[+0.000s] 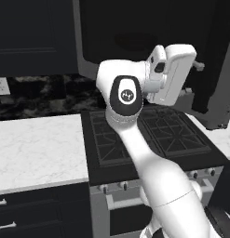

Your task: Open the microwave, place the bowl with waffle inside the microwave, then close the microwave door and turn it on.

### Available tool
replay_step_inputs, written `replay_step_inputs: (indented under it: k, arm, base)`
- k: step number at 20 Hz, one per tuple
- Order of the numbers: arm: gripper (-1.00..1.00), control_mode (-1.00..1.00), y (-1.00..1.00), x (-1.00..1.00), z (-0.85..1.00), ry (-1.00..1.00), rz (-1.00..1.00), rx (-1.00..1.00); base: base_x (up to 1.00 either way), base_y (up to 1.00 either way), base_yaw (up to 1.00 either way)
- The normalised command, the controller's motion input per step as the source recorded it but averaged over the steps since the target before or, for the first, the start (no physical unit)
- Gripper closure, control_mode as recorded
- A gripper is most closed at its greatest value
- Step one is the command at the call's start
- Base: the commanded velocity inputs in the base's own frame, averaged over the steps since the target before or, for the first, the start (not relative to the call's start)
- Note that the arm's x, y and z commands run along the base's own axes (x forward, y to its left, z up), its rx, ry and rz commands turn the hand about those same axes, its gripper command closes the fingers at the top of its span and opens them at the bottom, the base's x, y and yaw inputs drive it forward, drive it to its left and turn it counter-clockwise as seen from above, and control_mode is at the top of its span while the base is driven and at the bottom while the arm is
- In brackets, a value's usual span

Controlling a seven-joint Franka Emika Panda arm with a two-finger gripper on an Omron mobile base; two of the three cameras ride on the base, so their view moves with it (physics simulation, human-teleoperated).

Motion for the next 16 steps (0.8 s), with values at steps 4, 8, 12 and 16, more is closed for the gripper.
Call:
replay_step_inputs:
  k: [4,8,12,16]
  arm:
    - [-1.00,-1.00,-0.76,0.00,0.00,0.01,0.35,0.26]
    - [-1.00,-1.00,-0.78,0.06,0.00,0.05,0.48,0.24]
    - [-1.00,-1.00,-0.73,0.17,0.00,0.01,0.55,0.18]
    - [-1.00,-1.00,-0.61,0.18,0.00,0.00,0.58,0.15]
  base:
    - [0.00,0.00,0.00]
    - [0.00,0.00,0.00]
    - [0.00,0.00,0.00]
    - [0.00,0.00,0.00]
